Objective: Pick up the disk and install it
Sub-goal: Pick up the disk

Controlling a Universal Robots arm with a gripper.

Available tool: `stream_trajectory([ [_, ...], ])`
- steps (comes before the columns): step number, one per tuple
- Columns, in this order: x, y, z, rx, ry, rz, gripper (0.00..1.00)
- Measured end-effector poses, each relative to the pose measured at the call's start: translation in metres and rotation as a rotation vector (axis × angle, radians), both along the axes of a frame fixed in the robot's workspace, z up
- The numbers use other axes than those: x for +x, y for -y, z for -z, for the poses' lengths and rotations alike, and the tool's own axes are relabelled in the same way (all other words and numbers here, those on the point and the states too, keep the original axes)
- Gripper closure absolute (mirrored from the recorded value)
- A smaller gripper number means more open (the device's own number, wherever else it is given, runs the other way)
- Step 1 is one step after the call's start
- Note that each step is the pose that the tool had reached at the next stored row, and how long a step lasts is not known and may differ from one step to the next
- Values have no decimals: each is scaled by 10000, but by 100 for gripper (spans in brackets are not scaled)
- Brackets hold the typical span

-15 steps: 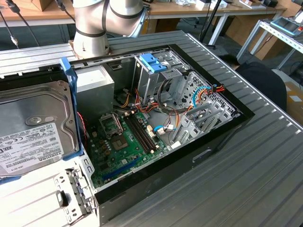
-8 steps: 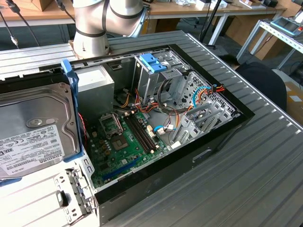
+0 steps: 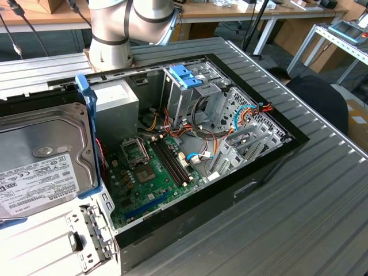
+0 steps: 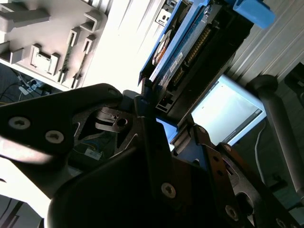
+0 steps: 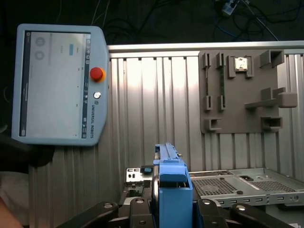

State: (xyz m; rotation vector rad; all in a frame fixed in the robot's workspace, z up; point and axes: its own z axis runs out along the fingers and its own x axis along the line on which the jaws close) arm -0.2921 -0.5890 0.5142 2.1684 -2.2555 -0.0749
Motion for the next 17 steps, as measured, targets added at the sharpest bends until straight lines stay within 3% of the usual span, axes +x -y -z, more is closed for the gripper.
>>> stream_trajectory([
  [17, 7, 70, 0, 0, 0, 0, 63],
])
